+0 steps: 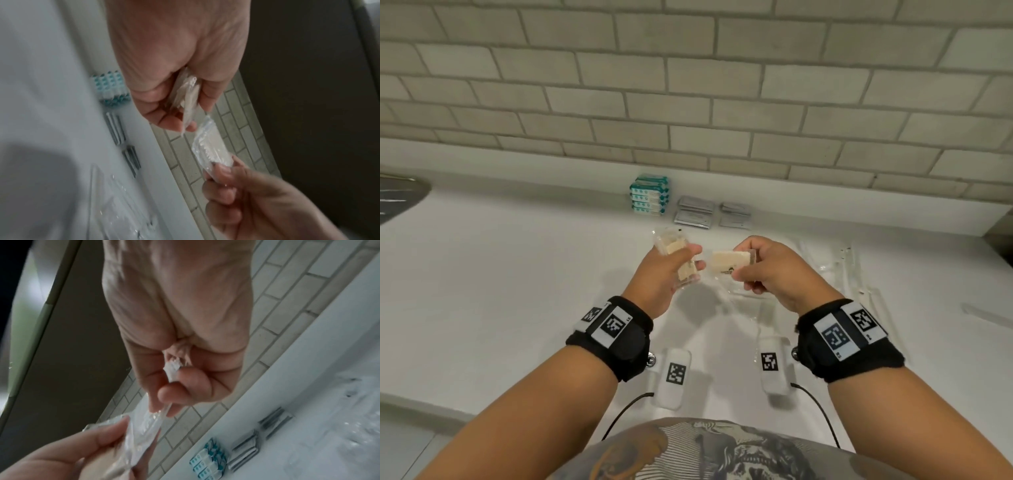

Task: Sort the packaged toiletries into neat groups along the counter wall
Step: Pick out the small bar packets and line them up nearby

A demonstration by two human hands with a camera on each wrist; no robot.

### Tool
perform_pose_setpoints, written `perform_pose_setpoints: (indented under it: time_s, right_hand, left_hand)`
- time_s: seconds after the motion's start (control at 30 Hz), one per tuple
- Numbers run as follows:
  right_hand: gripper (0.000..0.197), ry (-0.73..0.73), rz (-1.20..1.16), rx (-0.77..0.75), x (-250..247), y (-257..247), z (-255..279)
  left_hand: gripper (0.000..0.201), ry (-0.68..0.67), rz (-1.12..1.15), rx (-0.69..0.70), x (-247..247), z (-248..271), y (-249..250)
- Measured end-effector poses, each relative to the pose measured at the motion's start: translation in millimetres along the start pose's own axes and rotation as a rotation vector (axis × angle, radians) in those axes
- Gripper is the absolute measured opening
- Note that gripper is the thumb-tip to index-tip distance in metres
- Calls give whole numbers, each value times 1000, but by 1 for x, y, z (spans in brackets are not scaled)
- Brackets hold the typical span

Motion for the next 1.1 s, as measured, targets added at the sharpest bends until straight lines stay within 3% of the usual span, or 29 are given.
perform_pose_setpoints:
  time_s: [0.13, 0.2, 0.3, 0.37, 0.47, 0.5, 0.57, 0.63, 0.73, 0.83, 0.97, 1.03, 1.1]
  right_hand:
    - [41, 14, -22, -32, 13, -16, -5]
    - [40, 8, -117, -43, 22, -19, -10]
    - [17, 19, -157, -48, 36, -21, -9]
    - [18, 95, -158, -130, 39, -27, -5]
    - [18, 313, 155, -396, 44, -48, 8]
    - [16, 344, 336, -485, 54, -55, 12]
    - [15, 273, 545, -561, 76, -56, 12]
    - [21, 206, 472, -504, 80, -52, 7]
    - [28, 187, 210, -326, 71, -53, -3]
    - [17, 137, 315, -189, 80, -61, -9]
    - [6, 109, 443, -179, 90, -72, -17]
    - [10, 176, 544, -143, 82, -69, -28]
    - [13, 182, 521, -84, 72, -57, -38]
  left_hand:
    - [18, -201, -233, 37, -1, 3, 8]
    - [10, -183, -203, 48, -9, 4, 11]
    - [12, -89, -128, 51, -25, 6, 17]
    - [5, -73, -163, 19, -34, 7, 18]
    - [31, -53, -89, -149, -48, 10, 9]
    - [32, -50, -8, -206, -50, 11, 7]
    - [20, -68, 73, -203, -53, 12, 9]
    - [21, -55, 10, -101, -62, 7, 17]
    - [44, -77, -162, 40, -72, 1, 30]
    - [47, -126, -300, 74, -73, 1, 35]
    - [57, -138, -315, 80, -78, 2, 38]
    - [52, -104, -298, 56, -88, 3, 39]
    - [31, -34, -204, -11, -103, 7, 36]
Point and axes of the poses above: each hand's wrist, its own z-axis away from the middle knuckle, its own x-axis out of the palm, y = z × x, the point moved 8 cm from there along -z, towards the middle knuckle, and after that the axes turned 15 degrees about x, right-handed, at the moved point
